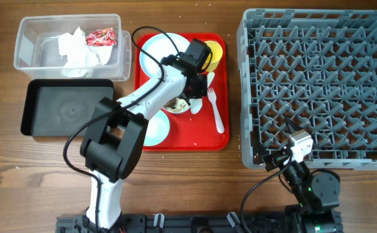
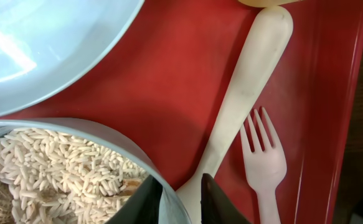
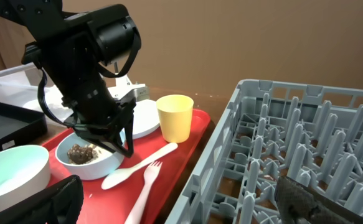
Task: Sort waste into correct bins and load items into the dishwasher rack
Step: 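Grasp the rim of the rice bowl with the left gripper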
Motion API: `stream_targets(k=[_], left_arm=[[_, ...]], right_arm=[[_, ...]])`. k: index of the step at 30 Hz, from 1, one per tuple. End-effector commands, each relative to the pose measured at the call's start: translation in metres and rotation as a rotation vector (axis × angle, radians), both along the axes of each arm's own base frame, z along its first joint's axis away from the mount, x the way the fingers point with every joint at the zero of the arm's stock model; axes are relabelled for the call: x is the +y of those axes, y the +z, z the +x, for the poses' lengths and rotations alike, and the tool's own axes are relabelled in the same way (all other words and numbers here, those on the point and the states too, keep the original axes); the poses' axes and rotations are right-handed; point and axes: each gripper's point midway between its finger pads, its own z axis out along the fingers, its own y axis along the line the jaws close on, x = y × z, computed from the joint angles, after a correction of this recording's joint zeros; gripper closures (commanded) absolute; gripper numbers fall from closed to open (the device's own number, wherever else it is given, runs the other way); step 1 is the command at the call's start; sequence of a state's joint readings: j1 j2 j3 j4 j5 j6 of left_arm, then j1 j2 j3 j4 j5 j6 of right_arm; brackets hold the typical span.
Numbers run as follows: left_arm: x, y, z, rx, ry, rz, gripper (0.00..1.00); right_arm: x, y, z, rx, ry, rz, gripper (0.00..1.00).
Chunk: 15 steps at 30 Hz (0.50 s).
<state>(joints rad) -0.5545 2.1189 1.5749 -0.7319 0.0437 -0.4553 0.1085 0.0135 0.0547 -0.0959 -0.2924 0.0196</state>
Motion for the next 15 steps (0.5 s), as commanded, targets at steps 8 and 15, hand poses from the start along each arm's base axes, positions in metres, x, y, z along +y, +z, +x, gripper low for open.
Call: stream_targets(k=[8, 15], left_arm=[[0.0, -0.016, -0.004, 0.028, -0.002, 0.016, 0.96], [-0.014, 0.029, -0.011, 0.022, -0.03, -0.096, 0.96]], right_arm=[[0.004, 0.001, -0.002, -0.014, 0.024, -0.013, 0.01], [0.004, 0.001, -0.002, -0.014, 0.024, -0.013, 0.0]])
